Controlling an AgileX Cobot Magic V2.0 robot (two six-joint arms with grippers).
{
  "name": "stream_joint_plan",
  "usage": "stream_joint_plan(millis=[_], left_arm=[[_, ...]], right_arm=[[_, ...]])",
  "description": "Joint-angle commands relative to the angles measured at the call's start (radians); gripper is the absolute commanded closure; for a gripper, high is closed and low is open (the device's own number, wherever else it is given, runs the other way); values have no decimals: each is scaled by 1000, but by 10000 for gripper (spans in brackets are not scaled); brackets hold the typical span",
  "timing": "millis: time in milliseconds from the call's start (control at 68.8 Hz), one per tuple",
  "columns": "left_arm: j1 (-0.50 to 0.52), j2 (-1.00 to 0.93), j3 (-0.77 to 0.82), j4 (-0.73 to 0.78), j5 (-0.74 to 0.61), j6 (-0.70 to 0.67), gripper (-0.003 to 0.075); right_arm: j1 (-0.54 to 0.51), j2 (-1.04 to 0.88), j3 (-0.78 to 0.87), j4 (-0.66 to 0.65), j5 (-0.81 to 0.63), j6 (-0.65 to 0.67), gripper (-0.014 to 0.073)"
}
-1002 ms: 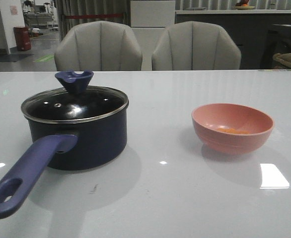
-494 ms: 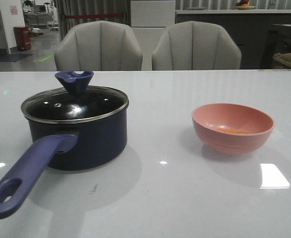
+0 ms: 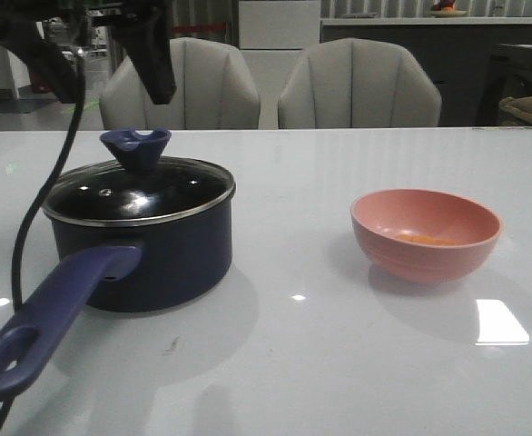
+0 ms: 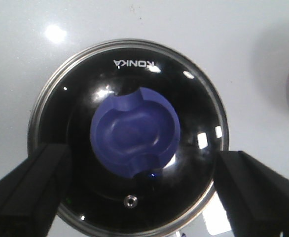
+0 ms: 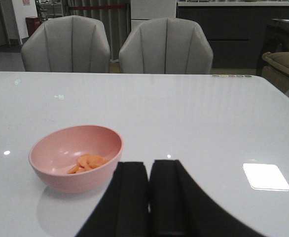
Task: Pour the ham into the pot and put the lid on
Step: 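Lower the left gripper onto the purple knob of the glass lid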
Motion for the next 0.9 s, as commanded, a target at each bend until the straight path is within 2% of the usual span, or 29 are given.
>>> stream_joint_plan(millis=[0, 218, 741, 828, 886], left_arm=[[-18, 2, -80, 70, 0, -88, 82], [-18, 86, -158, 62, 81, -90, 82], [-16, 186, -227, 53, 142, -90, 82], [-16, 192, -227, 53, 142, -90, 90], [-16, 198, -227, 53, 142, -90, 121]], right_arm=[[3, -21, -6, -10, -91, -6, 447], [3, -21, -6, -10, -91, -6, 447], [3, -21, -6, -10, -91, -6, 447], [3, -21, -6, -10, -91, -6, 447], [3, -21, -6, -10, -91, -6, 447]])
